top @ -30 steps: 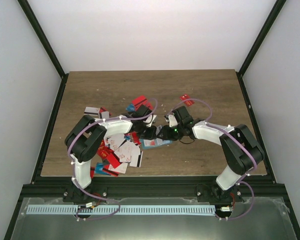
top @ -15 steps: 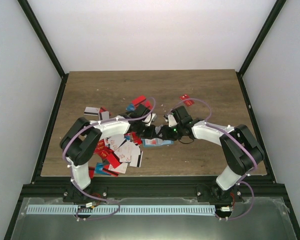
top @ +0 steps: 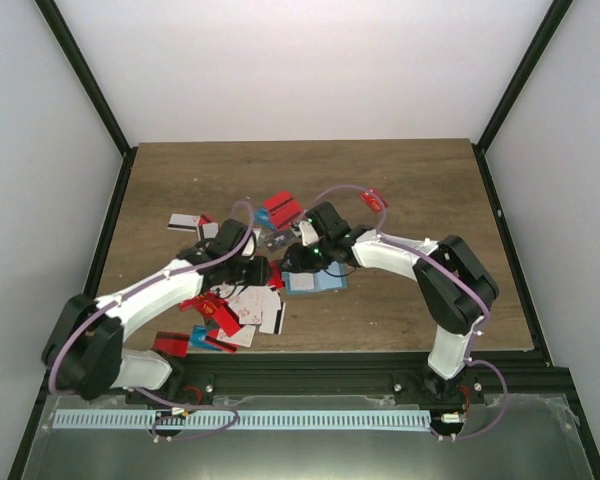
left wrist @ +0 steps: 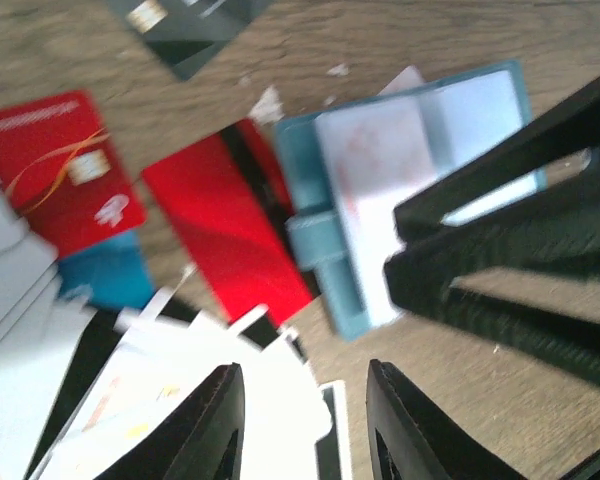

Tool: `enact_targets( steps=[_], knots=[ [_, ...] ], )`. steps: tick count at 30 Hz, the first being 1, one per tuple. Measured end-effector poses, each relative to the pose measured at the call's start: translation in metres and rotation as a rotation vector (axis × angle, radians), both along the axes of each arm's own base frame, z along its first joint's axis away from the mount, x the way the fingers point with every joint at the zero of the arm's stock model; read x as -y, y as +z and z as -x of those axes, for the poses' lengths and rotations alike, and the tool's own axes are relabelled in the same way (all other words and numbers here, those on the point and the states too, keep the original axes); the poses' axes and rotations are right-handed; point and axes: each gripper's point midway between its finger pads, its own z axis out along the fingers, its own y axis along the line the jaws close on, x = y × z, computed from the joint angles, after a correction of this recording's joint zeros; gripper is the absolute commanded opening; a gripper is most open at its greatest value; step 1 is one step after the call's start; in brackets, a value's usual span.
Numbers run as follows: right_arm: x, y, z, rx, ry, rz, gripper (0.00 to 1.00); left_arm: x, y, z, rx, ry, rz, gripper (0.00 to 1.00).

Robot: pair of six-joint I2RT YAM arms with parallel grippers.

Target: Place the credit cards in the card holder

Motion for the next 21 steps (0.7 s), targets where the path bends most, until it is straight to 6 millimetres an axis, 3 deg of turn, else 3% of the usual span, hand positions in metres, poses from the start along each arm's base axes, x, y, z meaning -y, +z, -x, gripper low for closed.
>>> enact_targets(
  steps=[5,10,17,21],
  knots=[
    [-0.016,0.023,-0.008,0.044,0.017,-0.042,0.35,-0.027,0.006,0.019,0.008,0.052,-0.030,0.53],
    [-0.016,0.029,-0.003,0.062,0.018,-0.036,0.35,-0.040,0.008,0.034,-0.006,0.098,-0.032,0.63],
    [-0.020,0.016,0.049,0.023,0.068,-0.036,0.35,-0.058,-0.010,0.050,-0.059,0.189,-0.081,0.66],
    [-0.021,0.000,0.070,-0.026,0.079,-0.033,0.35,-0.059,-0.019,0.058,-0.076,0.197,-0.110,0.82]
  ],
)
